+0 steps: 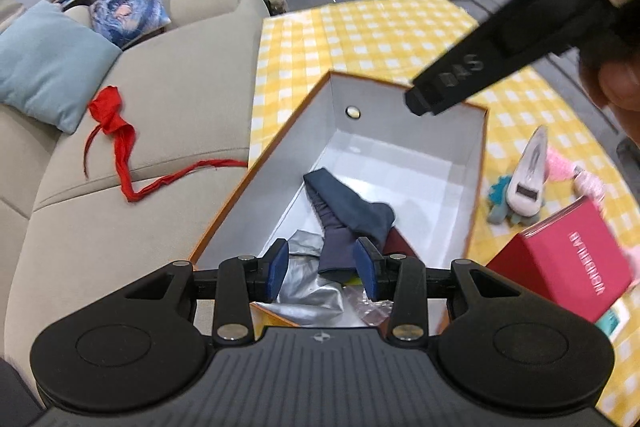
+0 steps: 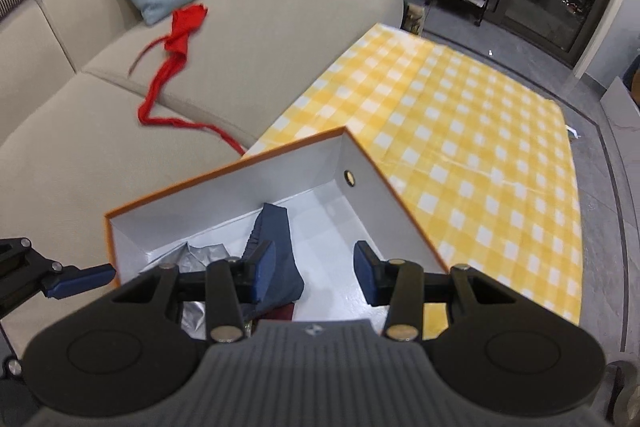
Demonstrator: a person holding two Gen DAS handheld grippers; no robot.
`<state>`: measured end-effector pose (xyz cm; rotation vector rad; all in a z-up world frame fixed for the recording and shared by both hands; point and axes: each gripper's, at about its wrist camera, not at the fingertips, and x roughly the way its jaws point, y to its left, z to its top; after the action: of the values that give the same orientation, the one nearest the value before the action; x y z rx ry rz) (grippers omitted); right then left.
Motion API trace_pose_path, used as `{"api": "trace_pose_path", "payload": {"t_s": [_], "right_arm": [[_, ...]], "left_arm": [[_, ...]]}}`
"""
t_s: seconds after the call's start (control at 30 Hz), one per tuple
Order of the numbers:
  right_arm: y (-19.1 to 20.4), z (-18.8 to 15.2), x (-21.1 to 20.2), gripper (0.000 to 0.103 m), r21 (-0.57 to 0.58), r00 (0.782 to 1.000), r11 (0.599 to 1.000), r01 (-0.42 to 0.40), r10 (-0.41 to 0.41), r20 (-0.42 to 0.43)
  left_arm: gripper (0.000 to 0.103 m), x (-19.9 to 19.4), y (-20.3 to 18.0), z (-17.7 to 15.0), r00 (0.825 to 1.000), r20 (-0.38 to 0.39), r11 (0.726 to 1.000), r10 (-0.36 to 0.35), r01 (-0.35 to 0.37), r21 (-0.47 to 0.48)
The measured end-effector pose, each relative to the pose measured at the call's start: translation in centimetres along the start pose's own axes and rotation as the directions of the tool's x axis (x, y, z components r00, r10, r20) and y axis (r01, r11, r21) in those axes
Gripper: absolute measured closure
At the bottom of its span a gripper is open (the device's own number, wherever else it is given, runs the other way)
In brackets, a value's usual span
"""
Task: Organize soft objects
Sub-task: 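Open both tools to drop the silver bag and navy strap into the box, then withdraw both tools from the box back toward the remaining soft items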
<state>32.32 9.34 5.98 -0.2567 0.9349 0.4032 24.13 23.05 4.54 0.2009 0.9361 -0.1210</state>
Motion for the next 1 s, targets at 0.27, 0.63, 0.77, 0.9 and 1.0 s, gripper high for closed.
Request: {"api": "trace_pose_path", "payload": {"t_s": [0.27,0.63,0.77,0.9,1.0], "right_arm": [[-2.2,-2.9,-5.4,0.06,0.007,1.0,1.0,0.012,-0.012,0.019],[-6.4,-7.6,-12.3,0.057,0.026,0.997,0.999,0.02,-0.022,0.076],[-9.2,-10.6,-13.1,0.057,0.033,0.997,0.998,0.053,-0.055,0.061],[-12.3,-13.3,-13.0,0.057,0.059,0.995,0.994,0.09,-0.092,0.03],[-14.7,-15.7,-13.2,0.057,0.083,0.994,0.991,0.106,-0.108,0.021]], "left_arm": [[0.056,-4.2,-3.4,-0.3,1.0,0.012,0.999,0.012,-0.012,0.049],[0.049,-9.5,-9.6,0.0,0.997,0.066,0.979,0.043,-0.055,0.194],[0.045,-10.0,-12.4,-0.2,0.996,0.075,0.966,0.038,-0.056,0.253],[0.042,-9.8,-14.4,-0.5,0.998,0.066,0.965,-0.002,-0.015,0.262],[0.039,-9.5,-15.8,-1.0,0.997,0.069,0.965,-0.018,-0.001,0.263]]}}
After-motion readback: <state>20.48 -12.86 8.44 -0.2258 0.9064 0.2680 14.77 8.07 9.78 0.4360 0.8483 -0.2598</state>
